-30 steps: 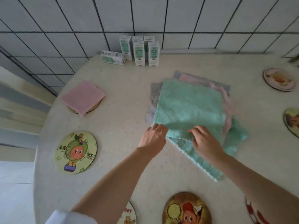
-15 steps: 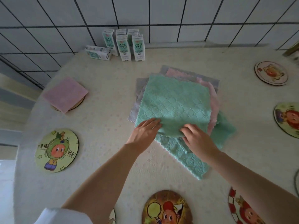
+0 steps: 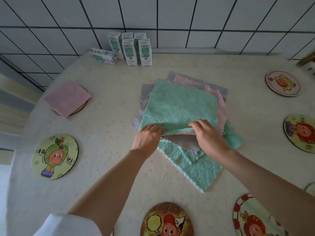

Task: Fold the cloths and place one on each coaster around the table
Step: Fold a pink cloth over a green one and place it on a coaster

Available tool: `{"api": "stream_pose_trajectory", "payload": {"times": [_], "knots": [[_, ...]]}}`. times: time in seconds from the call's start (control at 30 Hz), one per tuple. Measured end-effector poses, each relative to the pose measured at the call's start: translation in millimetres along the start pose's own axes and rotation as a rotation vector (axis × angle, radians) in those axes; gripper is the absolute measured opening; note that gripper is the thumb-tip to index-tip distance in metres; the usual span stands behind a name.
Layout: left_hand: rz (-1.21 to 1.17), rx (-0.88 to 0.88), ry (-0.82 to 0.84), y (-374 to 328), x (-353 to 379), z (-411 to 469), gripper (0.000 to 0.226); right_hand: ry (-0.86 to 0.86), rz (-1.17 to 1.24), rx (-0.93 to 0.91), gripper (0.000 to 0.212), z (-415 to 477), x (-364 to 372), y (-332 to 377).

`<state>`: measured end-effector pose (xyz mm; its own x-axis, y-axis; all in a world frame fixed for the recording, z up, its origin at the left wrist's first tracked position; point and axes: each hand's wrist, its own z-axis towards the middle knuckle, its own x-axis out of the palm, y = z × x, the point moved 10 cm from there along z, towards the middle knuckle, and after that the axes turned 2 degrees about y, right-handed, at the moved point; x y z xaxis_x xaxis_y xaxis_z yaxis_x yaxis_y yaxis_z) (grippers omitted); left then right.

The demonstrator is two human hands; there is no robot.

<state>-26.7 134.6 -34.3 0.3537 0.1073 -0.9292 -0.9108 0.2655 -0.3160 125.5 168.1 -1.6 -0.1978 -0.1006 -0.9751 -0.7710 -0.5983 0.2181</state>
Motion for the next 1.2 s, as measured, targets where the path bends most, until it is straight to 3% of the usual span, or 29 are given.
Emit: {"api": "stream_pose_trajectory", "payload": {"times": [0.13,0.27,0.37,0.5,0.7,0.9,1.2], "knots": [[-0.13,-0.195,0.045,31,-12,8,0.025,-0.002,-0.002,0.084,0.038,10,-18,-12],[-0.29,-0.415,-0.002,48,-47,37,0.033,-0.122,0.165,0.172,0.042,49,-66,-20],[-0.335,-0.431,-0.074,54,-90,60,0.035,-0.217,0.058,0.158,0.042,81,-111,-11],[-0.287,-0.423,-0.167,71,-162,71,0.033,-0.308,0.101,0.137,0.031,111,-168,11],[-0.15,-0.37,-0.411,105,-277,35,0.032,-0.419,0.146,-0.062,0.021,136,-210,91],[0.066,-0.263,-0.441,132,-315,-65,0.034,-0.339,0.162,-0.219,0.016,117,-165,174],[0.083,-0.234,-0.161,146,-212,-238,0.04,-0.053,0.043,-0.38,0.011,27,-16,248]]}}
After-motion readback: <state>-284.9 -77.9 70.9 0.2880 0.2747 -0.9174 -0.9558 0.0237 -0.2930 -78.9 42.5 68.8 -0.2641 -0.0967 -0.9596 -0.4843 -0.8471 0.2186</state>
